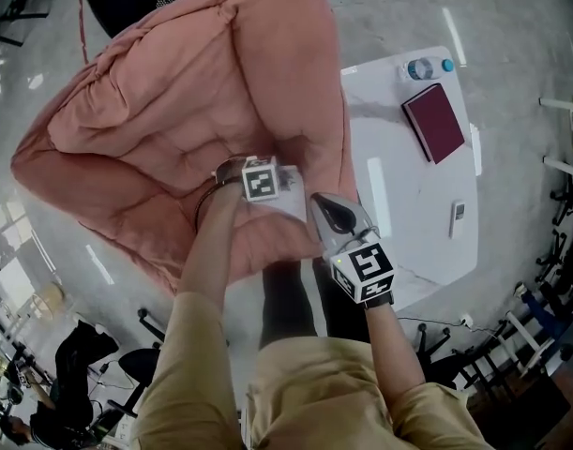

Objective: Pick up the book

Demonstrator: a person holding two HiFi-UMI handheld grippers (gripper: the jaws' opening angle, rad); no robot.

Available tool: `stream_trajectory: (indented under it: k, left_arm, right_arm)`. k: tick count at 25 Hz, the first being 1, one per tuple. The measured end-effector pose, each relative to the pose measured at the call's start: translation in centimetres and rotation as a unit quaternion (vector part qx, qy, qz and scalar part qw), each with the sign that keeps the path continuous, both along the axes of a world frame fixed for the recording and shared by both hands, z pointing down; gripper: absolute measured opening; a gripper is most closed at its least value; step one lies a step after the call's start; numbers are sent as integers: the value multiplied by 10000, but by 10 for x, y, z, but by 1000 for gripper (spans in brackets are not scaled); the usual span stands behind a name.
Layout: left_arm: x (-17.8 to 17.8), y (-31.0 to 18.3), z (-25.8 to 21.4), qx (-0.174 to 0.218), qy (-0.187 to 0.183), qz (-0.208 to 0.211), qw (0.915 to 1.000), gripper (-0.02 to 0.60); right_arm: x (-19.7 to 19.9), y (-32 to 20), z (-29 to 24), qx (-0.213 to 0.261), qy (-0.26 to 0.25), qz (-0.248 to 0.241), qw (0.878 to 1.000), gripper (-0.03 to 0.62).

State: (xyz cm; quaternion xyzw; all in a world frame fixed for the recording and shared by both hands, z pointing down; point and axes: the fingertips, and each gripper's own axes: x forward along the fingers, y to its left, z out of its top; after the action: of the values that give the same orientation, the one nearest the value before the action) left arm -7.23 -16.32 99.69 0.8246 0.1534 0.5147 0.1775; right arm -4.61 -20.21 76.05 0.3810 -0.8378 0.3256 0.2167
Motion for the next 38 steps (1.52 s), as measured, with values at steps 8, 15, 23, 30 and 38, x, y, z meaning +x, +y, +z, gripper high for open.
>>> stream_trajectory:
  k: [8,15,23,30,38]
  left_arm:
    - [-13,24,-18,37,-44,-211,9998,52]
    - [-34,66,-70,432,-364,-520,9970,46]
    - [-36,101,-228,629,328,-3817,9216,41]
    - [-36,111,-392,1776,1351,-6042,7650,41]
    - [-53,153,-536,2622,2396,-6696,6523,41]
  right_arm:
    - [29,12,-14,73,-85,172,9998,5]
    - [45,17,-70,496,-366,190,9979,5]
    - [65,81,-171,738,-1005,126,9921,5]
    - [61,124,-257,1365,-1489,-672,9771,5]
    - [39,153,-362,2430,-1670,-1020,9501,5]
